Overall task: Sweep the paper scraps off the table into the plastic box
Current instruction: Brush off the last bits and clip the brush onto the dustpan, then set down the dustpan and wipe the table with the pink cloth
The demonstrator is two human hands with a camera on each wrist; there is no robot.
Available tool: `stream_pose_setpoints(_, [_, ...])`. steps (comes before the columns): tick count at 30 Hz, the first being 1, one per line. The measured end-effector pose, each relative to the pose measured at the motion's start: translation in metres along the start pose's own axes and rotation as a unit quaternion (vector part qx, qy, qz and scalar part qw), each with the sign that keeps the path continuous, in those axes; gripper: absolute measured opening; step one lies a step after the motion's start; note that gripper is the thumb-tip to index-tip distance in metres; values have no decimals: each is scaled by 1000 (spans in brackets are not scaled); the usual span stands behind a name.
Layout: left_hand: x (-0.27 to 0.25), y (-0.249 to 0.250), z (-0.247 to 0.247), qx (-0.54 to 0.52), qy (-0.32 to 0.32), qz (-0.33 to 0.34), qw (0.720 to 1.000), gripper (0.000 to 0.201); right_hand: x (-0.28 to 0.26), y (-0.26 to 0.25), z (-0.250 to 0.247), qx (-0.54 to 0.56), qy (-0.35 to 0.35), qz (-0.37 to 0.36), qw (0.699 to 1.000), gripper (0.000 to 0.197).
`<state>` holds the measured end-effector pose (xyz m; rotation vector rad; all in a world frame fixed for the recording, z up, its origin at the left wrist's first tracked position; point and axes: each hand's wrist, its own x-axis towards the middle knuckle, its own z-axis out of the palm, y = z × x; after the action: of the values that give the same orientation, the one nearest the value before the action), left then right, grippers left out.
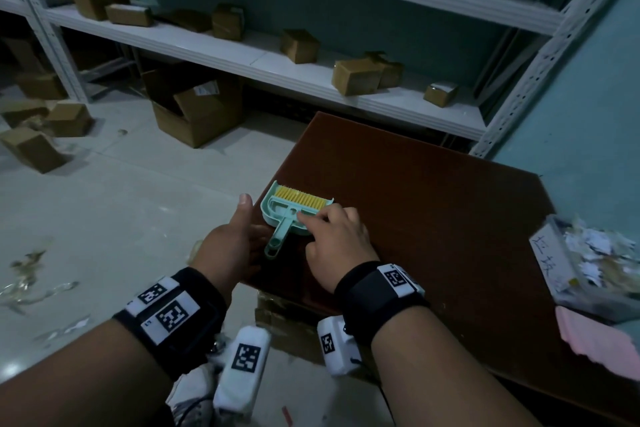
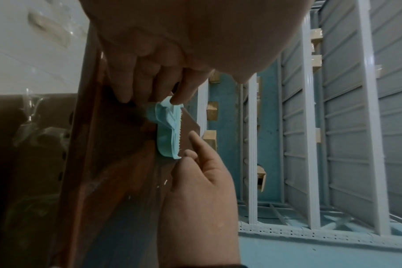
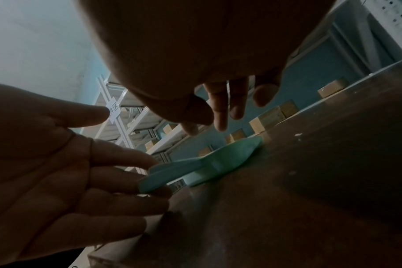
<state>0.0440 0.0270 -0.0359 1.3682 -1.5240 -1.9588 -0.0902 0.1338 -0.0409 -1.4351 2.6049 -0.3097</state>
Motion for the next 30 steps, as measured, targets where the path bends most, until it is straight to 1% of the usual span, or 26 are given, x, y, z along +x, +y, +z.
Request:
stream_pose_setpoints(3, [-10,6,3,86,34,86,992,55,-12,9,-12,8,23,10,1000,58])
stream_pose_setpoints(5, [-20,12,9,75,48,135,987,49,-24,18,-20,12,41,14,999,60])
stream_pose_setpoints(7, [-30,17,17,84,46,188,977,46,-39,29,-27,17,56,20,998,62])
stream_pose_setpoints(9, [-38,19,29,103,24,223,969,50,-56,44,-31,32,69,33,997,62])
stream_pose_setpoints(11, [-43,19,44,117,-15,223,968,50,-77,62,-35,52,88,59,993,59])
stream_pose_setpoints(13, [-49,17,60,147,-55,222,962,40,-98,87,-40,66,111,103,986,54])
stream_pose_setpoints(14, [-50,15,69,170,-74,232,955,36,-108,102,-43,65,125,128,982,51])
stream_pose_setpoints(17, [-51,9,91,282,-123,259,916,31,-137,160,-53,33,189,217,957,37])
stream_pose_setpoints(19, [-49,4,103,351,-135,247,893,39,-155,199,-58,46,228,290,928,28])
stream_pose_setpoints(21, [-48,0,111,409,-144,233,870,45,-173,232,-62,51,246,362,898,25])
stream_pose_setpoints(23, [-48,-2,117,438,-157,219,857,46,-185,258,-62,10,223,422,879,34])
stream_pose_setpoints(26, [-45,-4,123,453,-164,199,853,44,-189,282,-55,-45,135,488,861,45])
stream_pose_setpoints(28, [-39,-6,123,477,-164,195,841,46,-185,288,-45,-60,61,492,866,51])
stream_pose_setpoints(30, [-29,-11,120,519,-165,186,818,51,-174,282,-39,-73,-11,477,876,54])
